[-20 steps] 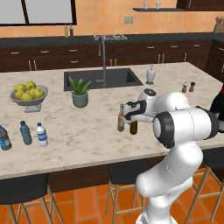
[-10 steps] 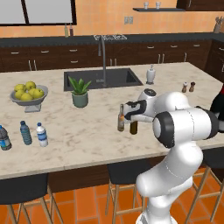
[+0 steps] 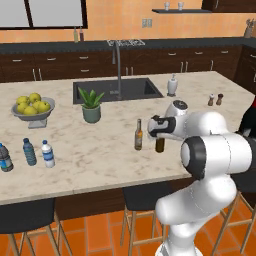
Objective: Move the plastic bottles in the middle to the plastics group, and the glass bottles in the middle to the glass group.
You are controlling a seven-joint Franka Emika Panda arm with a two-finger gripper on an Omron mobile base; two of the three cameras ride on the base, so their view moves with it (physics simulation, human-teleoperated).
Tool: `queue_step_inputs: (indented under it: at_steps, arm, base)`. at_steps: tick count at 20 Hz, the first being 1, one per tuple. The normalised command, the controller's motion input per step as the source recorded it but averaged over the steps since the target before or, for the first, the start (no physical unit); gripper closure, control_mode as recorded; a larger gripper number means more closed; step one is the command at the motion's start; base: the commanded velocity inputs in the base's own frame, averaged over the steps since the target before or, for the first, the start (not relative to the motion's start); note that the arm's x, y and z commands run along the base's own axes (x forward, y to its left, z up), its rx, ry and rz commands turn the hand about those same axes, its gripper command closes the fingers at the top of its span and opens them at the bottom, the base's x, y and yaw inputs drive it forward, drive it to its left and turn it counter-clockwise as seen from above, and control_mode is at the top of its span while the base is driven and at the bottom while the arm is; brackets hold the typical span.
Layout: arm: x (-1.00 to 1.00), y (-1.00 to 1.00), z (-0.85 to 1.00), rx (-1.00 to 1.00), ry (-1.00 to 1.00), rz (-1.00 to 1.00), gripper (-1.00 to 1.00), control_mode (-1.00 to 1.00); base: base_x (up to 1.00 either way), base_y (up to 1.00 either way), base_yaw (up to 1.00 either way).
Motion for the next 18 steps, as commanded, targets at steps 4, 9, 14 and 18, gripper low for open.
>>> queue_step_inputs:
  at_steps: [4, 9, 14, 18]
  arm:
    - [-0.08, -0.61, 0.6, 0.0, 0.0, -0.15, 1.0, -1.0]
    - [0.0, -0.63, 0.43, 0.0, 0.0, -0.18, 1.0, -1.0]
    - [-0.06, -0.76, -0.07, 0.03, -0.03, -0.21, 1.0, -1.0]
    - [-0.03, -0.74, -0.01, 0.02, -0.11, -0.25, 1.0, -1.0]
  base:
    - [0.0, 0.0, 0.0]
    - [0.0, 0.0, 0.0]
    - [0.0, 0.0, 0.0]
    - [0.0, 0.0, 0.0]
